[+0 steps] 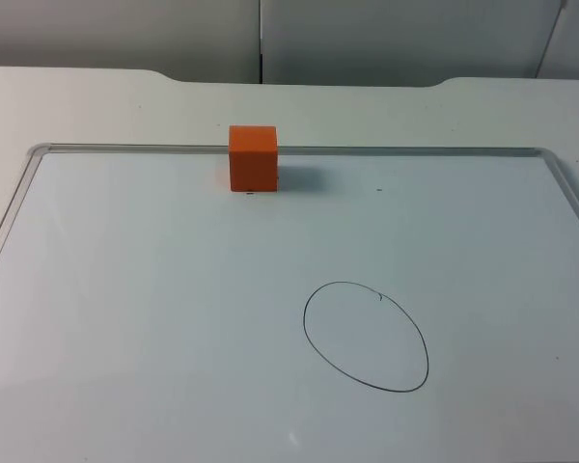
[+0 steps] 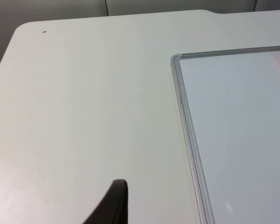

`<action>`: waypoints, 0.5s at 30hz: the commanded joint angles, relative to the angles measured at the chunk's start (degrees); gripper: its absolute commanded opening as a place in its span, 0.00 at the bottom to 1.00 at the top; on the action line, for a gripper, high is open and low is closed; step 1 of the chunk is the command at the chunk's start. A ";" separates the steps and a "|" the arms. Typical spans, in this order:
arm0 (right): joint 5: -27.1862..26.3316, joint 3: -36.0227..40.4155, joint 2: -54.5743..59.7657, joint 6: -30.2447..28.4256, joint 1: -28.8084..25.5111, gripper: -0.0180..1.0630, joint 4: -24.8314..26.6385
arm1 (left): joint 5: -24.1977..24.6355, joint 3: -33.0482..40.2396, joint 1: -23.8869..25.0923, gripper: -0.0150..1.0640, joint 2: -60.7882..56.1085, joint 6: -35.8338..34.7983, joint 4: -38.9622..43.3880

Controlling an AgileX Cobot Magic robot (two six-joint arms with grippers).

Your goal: Pick up one cube with the left hand and another cube with the right hand. First place the cube in the right hand at the target position, then stack the cube in the left hand on top.

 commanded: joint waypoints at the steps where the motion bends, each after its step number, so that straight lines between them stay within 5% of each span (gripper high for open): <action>1: -0.93 0.18 -0.15 -0.64 -0.29 0.01 -0.17 | -0.53 0.10 0.07 0.99 -0.27 0.00 -0.18; 15: 0.67 0.18 -0.15 -0.45 -0.29 0.01 -1.42 | -0.53 0.10 0.07 0.99 -0.27 -0.38 -0.47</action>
